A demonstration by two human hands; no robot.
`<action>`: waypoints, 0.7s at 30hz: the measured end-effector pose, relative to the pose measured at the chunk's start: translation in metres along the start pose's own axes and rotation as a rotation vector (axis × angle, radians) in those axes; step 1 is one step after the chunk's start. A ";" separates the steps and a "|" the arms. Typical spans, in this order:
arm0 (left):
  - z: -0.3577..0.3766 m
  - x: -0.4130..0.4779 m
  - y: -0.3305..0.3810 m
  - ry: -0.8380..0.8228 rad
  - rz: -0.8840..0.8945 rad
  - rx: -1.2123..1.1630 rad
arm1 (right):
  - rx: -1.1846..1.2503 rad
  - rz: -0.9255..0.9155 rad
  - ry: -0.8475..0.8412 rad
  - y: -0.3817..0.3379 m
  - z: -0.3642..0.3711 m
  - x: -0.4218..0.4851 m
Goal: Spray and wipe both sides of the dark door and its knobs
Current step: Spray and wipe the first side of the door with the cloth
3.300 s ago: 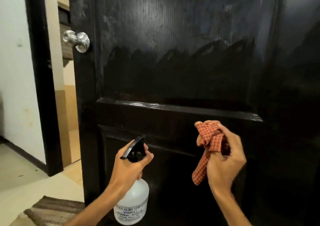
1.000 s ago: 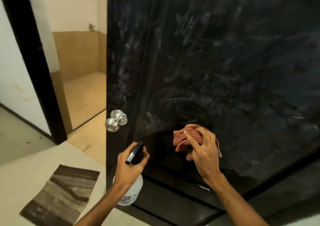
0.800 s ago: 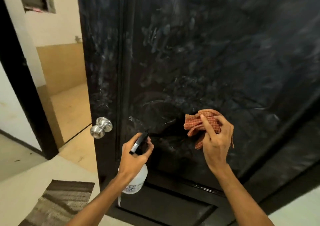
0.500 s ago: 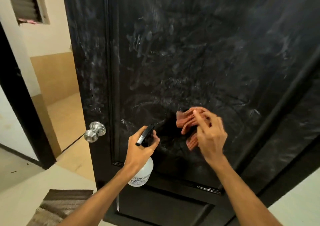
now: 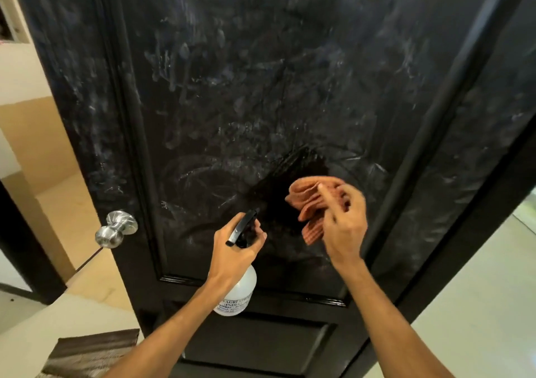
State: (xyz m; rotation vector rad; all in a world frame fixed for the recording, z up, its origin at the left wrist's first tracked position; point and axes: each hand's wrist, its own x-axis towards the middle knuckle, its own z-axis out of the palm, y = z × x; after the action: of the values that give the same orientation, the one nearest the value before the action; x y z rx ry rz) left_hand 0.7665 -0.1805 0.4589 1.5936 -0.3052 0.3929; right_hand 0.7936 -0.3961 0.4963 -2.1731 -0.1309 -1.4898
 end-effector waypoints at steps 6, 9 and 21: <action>0.035 -0.009 -0.008 -0.045 -0.055 -0.030 | -0.104 -0.112 -0.116 0.046 0.000 -0.052; 0.050 -0.008 -0.006 -0.061 -0.063 -0.024 | -0.160 -0.299 -0.341 0.065 -0.016 -0.065; 0.109 -0.018 0.000 -0.095 -0.058 0.008 | -0.079 -0.059 -0.223 0.105 -0.037 -0.080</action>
State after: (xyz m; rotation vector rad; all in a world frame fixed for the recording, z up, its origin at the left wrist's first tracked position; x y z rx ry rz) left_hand 0.7569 -0.2903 0.4472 1.6278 -0.3294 0.2749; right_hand 0.7673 -0.4883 0.3991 -2.4147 -0.2165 -1.2987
